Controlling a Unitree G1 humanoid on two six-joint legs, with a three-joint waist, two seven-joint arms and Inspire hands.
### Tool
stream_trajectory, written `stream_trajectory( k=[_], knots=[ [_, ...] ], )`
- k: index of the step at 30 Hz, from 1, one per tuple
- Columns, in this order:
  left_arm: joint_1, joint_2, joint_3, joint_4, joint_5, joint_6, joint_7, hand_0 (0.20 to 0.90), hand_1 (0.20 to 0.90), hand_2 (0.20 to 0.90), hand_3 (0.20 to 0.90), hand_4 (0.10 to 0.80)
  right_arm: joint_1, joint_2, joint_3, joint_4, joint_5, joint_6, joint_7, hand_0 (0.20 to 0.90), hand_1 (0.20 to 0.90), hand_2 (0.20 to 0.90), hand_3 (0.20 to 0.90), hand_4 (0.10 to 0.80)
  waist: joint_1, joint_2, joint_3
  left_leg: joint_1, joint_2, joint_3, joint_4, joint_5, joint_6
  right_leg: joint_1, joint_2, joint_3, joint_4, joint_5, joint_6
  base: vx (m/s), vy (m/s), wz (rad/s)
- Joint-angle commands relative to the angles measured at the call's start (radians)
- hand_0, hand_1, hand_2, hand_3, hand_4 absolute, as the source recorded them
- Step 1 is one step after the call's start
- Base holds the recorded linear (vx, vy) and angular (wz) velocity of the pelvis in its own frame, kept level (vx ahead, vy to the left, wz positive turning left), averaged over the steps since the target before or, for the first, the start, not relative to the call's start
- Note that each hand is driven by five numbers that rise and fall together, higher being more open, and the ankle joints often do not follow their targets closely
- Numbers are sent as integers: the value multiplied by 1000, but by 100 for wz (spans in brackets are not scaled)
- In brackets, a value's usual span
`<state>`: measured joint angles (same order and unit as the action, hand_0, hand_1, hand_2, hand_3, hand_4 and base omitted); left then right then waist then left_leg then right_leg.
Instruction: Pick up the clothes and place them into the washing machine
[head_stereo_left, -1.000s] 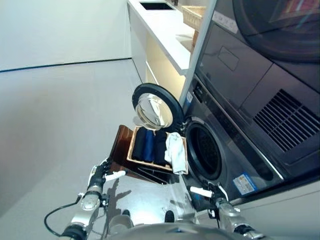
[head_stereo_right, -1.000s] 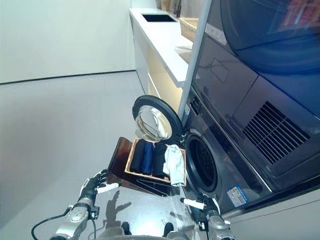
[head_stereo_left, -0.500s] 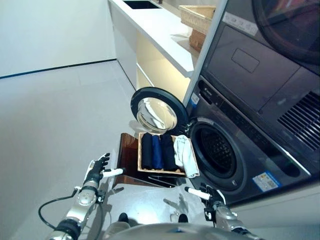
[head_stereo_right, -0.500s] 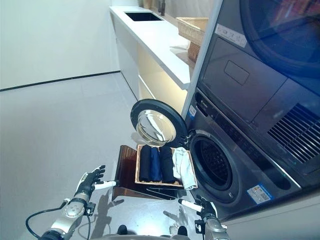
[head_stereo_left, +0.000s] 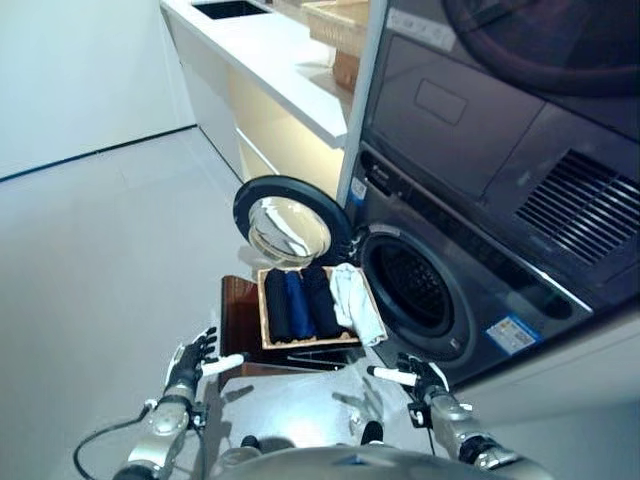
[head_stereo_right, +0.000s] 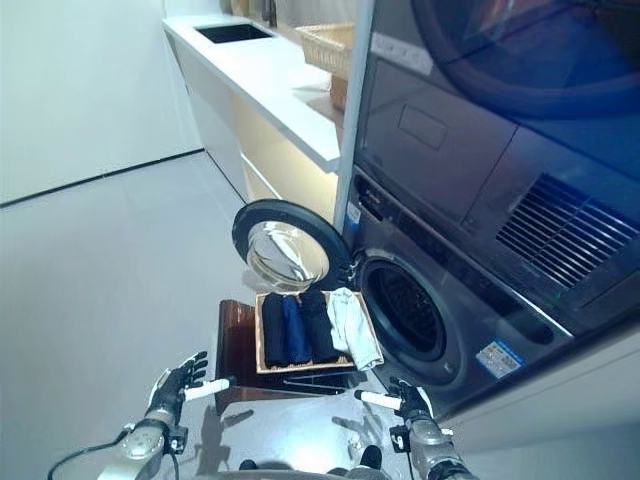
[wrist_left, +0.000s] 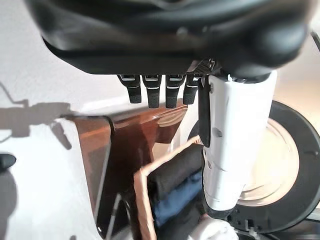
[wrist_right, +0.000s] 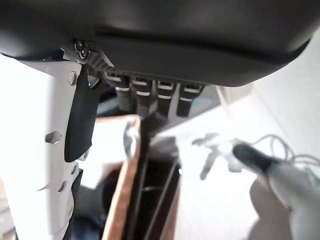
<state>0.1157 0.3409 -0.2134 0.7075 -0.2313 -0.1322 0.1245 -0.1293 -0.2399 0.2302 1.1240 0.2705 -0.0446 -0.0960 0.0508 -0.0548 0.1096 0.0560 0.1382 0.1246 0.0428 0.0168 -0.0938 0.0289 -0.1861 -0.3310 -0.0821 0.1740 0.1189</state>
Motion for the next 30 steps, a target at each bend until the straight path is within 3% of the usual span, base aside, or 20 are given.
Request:
stream_trajectory(
  k=[1,2,5,6,8,14,16,18,20,23,30],
  knots=[
    [-114,50,3,-114,-12,-82,24,900,900,900,900,800,-115,-64,40,-69,-11,-64,-45,900,900,900,900,800,44,-21,37,-222,11,-150,348,47,-77,-31,-24,-15,75,-105,1,9,-80,24],
    [-118,46,0,-110,-15,-81,29,900,900,900,900,800,-123,-68,38,-71,-7,-63,-50,900,900,900,900,800,47,-26,38,-251,-1,-170,314,60,-80,-27,-26,-17,58,-106,5,122,-40,5],
    [-110,44,-8,-110,-6,-79,28,900,900,900,900,800,-124,-76,33,-62,-6,-64,-50,900,900,900,900,800,50,-24,24,-263,6,-157,182,42,-67,-13,-22,-14,35,-114,18,213,79,3],
    [-98,41,-7,-118,-4,-74,28,900,900,900,900,800,-127,-96,30,-65,-15,-59,-50,900,900,900,900,800,61,3,3,-276,29,-137,-21,96,-54,0,-11,-5,22,-132,34,277,205,18],
    [-88,41,-5,-118,0,-74,35,900,900,900,900,800,-135,-99,39,-68,-28,-55,-49,900,900,900,900,800,75,10,-2,-248,24,-149,-81,109,-48,7,-9,22,35,-155,34,252,183,-12],
    [-139,94,7,-149,8,-93,72,900,900,900,900,800,-200,-107,54,-168,-47,-56,-68,900,900,900,900,800,80,-23,69,-372,-14,-96,65,67,-19,-77,-78,61,98,-150,53,-23,109,-57],
    [-192,108,7,-193,-12,-111,112,900,900,900,900,800,-307,-105,83,-174,-43,-56,-97,900,900,900,900,800,90,-26,123,-440,-35,-74,103,47,1,-172,-113,69,144,-123,65,-118,141,-45],
    [-212,127,14,-235,-27,-124,128,900,900,900,900,800,-397,-107,106,-155,-52,-54,-111,900,900,900,900,800,113,-21,155,-439,-24,-48,108,12,2,-228,-147,7,208,-105,83,-16,116,-72],
    [-245,140,21,-267,-52,-138,150,900,900,900,900,800,-525,-119,118,-93,-51,-46,-131,900,900,900,900,800,127,-10,190,-475,-17,-18,122,30,8,-274,-180,-82,227,-53,84,-89,92,-49],
    [-276,153,5,-310,-53,-150,157,900,900,900,900,800,-624,-141,120,8,-46,-37,-155,900,900,900,900,800,132,-16,208,-486,-39,-8,130,18,10,-264,-172,-61,186,-33,84,35,56,-29],
    [-319,153,-8,-337,-65,-138,176,900,900,900,900,800,-774,-171,130,115,-52,-12,-173,900,900,900,900,800,140,-11,221,-520,-42,-22,132,26,10,-291,-170,-62,191,-40,80,32,7,11]
  ],
)
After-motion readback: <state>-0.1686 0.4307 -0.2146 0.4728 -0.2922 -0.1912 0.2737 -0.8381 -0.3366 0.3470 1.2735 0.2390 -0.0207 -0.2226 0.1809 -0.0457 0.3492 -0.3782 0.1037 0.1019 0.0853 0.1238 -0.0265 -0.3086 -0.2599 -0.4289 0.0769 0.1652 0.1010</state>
